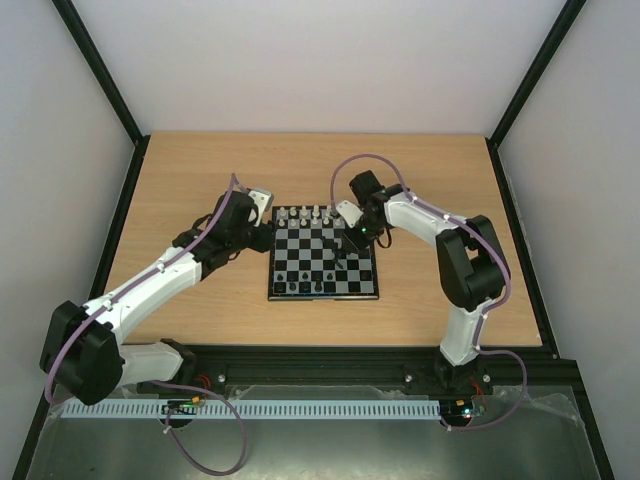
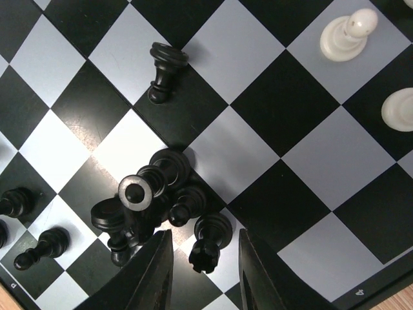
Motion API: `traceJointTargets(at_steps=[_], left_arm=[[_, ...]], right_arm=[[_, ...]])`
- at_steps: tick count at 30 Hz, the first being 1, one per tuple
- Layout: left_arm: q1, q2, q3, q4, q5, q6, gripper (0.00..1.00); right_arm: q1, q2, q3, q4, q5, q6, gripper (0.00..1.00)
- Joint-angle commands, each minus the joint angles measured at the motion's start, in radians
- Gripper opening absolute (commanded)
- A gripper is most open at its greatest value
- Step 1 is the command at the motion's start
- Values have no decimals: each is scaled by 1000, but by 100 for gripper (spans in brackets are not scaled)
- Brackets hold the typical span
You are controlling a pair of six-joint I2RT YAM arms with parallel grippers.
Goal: Set up the chess pieces on the board
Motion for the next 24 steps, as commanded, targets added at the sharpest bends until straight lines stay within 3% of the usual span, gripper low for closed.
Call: traceJointTargets(at_steps=[1, 15, 24], left_arm=[[5, 8, -2, 13, 2, 7, 59], [5, 14, 0, 10, 7, 8, 59], [5, 17, 2, 9, 11, 8, 59]], right_arm=[[7, 24, 25, -45, 23, 10, 28], [7, 19, 16, -43, 47, 20, 10], [7, -92, 12, -82, 68, 16, 7]])
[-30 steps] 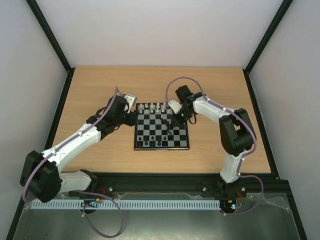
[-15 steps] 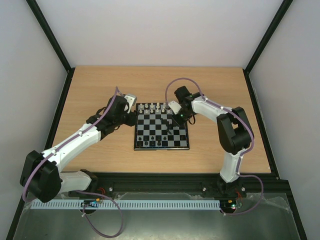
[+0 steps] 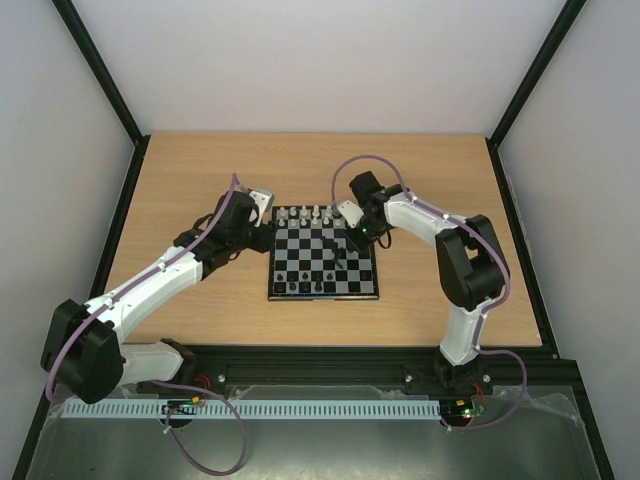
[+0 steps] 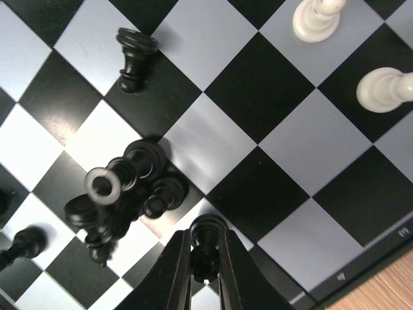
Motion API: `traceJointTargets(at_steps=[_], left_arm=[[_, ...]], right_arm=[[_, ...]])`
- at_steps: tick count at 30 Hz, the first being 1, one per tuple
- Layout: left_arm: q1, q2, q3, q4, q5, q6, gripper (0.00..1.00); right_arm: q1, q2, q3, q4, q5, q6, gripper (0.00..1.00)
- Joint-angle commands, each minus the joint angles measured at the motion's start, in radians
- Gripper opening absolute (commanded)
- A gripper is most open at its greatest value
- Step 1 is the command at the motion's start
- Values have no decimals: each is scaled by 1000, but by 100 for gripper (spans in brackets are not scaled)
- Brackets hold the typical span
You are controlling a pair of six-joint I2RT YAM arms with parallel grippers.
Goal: Set up the chess pieces on the board
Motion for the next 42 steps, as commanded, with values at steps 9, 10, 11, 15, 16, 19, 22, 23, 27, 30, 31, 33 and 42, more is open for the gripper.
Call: traceJointTargets(at_steps=[9, 10, 11, 15, 16, 19, 22, 23, 27, 30, 31, 33, 42], left_arm=[[5, 13, 4, 7, 15, 8, 59], [5, 12, 5, 7, 15, 8, 59], [5, 11, 6, 7, 15, 8, 59], [6, 13, 7, 5, 13, 9, 59], [6, 13, 8, 5, 14, 10, 59], [8, 16, 8, 5, 15, 10, 59], [9, 20, 9, 5, 16, 10, 59], [9, 22, 9, 4, 18, 10, 59], [9, 24, 9, 4, 18, 9, 59], [10, 27, 8, 3, 16, 8, 59], [10, 28, 9, 4, 17, 8, 59], [10, 32, 9, 3, 18, 8, 59], [11, 40, 11, 2, 21, 8, 59]], right_arm=[[6, -290, -109, -132, -72, -39, 7], [6, -317, -131, -135, -75, -50, 7], [6, -338, -152, -137, -75, -60, 7], [6, -410, -228, -142, -79, -101, 8], [6, -422, -245, -142, -86, -111, 7], [7, -456, -306, -132, -118, -133, 8], [8, -473, -358, -102, -126, -136, 8], [9, -474, -373, -88, -124, -136, 8], [11, -472, -419, -49, -121, -135, 8], [12, -466, -447, -22, -120, -131, 8], [12, -464, -453, -14, -119, -130, 8], [13, -459, -465, 0, -113, -129, 8], [14, -437, -496, 58, -100, -111, 9]])
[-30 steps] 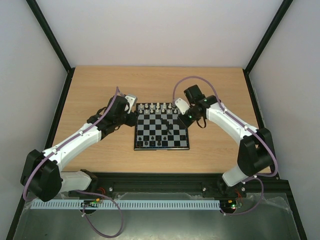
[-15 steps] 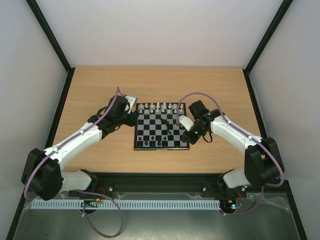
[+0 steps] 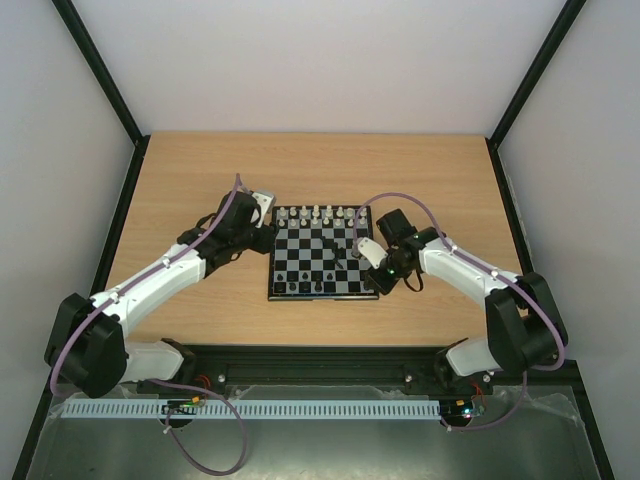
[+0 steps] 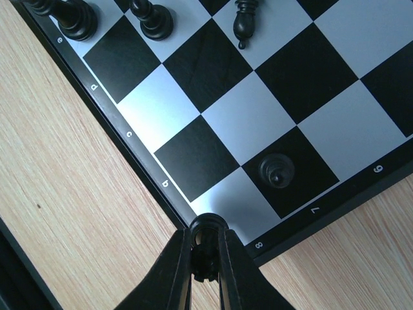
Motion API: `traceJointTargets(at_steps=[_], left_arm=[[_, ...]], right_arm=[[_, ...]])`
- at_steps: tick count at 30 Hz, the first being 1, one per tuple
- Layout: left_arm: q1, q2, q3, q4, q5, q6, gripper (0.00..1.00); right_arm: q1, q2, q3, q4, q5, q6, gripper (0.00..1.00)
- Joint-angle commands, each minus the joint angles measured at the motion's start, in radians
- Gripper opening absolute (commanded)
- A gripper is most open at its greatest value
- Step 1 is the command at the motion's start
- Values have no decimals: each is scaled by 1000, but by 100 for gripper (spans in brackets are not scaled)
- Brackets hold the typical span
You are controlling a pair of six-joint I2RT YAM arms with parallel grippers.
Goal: Set up the chess pieces on the board
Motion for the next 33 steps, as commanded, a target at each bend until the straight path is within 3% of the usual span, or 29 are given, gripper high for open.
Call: traceJointTargets(at_steps=[1, 21, 28, 33], left_arm=[[7, 10, 12, 3, 6, 7, 59], [8, 14, 15, 1, 10, 9, 59], [8, 22, 17, 1, 16, 9, 59], [9, 32, 17, 6, 48, 9, 58]], right_arm=[[7, 22, -20, 21, 7, 9, 9], [8, 70, -24, 38, 35, 18, 12], [8, 41, 16, -8, 32, 40, 28], [8, -18, 83, -72, 34, 63, 29]])
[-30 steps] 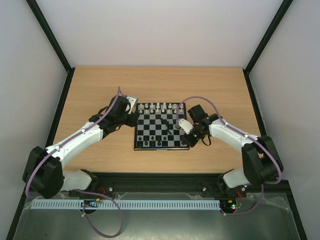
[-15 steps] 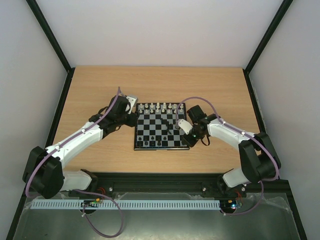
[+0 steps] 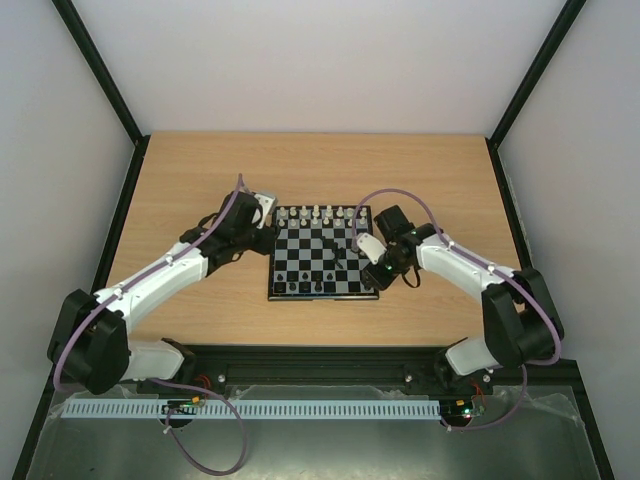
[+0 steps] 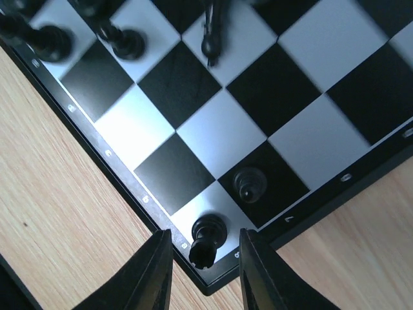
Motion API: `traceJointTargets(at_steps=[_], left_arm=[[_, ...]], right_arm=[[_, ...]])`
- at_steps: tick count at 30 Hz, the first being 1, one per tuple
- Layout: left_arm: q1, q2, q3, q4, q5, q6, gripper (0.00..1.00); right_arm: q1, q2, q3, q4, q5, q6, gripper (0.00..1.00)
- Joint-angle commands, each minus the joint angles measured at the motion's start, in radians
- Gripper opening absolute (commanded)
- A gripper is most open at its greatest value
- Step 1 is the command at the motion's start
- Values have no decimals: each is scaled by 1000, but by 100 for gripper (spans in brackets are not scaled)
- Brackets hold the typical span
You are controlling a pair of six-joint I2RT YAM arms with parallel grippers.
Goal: Set up the chess pieces on the board
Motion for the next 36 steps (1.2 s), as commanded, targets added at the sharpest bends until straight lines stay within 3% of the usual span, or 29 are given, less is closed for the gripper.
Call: traceJointTargets(at_steps=[1, 7, 12, 22, 36], left_arm=[[7, 15, 16, 11, 53, 10, 57], [-7, 61, 23, 30, 198, -19, 54], [-75, 114, 66, -14, 201, -29, 53], [-106, 135, 61, 1, 267, -101, 53], [-50, 64, 19, -24, 252, -132, 55]], right_arm=[[7, -77, 71, -95, -5, 31, 29], [-9, -157, 25, -29, -13, 80, 29], [-19, -153, 19, 12, -53, 58, 29], [29, -28, 60, 126, -42, 26, 24], [131, 175, 125, 199, 42, 52, 24]])
